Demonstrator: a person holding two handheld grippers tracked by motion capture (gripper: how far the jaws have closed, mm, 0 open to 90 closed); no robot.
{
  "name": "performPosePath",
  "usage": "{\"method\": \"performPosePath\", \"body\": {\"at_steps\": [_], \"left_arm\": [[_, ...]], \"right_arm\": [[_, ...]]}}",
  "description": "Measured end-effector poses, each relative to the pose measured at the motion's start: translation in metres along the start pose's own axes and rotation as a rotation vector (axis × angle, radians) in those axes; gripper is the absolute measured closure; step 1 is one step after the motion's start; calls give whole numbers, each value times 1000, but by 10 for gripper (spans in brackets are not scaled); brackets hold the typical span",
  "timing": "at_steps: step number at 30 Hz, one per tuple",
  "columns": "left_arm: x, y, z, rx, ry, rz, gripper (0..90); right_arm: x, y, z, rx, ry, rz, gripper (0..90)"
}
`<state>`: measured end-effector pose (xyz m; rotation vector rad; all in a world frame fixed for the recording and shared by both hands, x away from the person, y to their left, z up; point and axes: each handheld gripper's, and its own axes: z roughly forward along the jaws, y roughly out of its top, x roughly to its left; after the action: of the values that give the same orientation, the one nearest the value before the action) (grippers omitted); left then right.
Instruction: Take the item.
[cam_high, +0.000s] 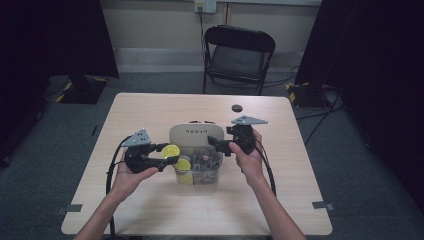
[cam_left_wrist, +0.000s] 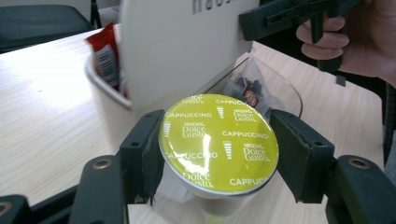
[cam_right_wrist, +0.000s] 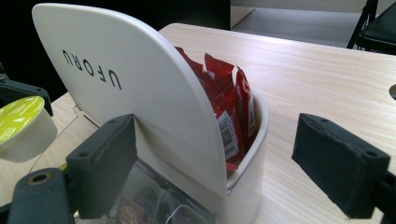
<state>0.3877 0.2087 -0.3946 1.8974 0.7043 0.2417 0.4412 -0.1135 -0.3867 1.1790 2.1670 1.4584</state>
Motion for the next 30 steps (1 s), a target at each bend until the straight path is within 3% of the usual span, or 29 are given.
{"method": "performPosePath", "body": {"at_steps": [14,19,30], "left_arm": [[13,-1,-20,-38,24,-29,381],[19,-4,-23,-28,37,-33,381],[41,-21,-37,-15,103,-83,381]], "right_arm": [[1,-1,2,7,3,-5,127],[1,-1,2,7,1,-4,130],[1,-2,2,8,1,-2,130]]}}
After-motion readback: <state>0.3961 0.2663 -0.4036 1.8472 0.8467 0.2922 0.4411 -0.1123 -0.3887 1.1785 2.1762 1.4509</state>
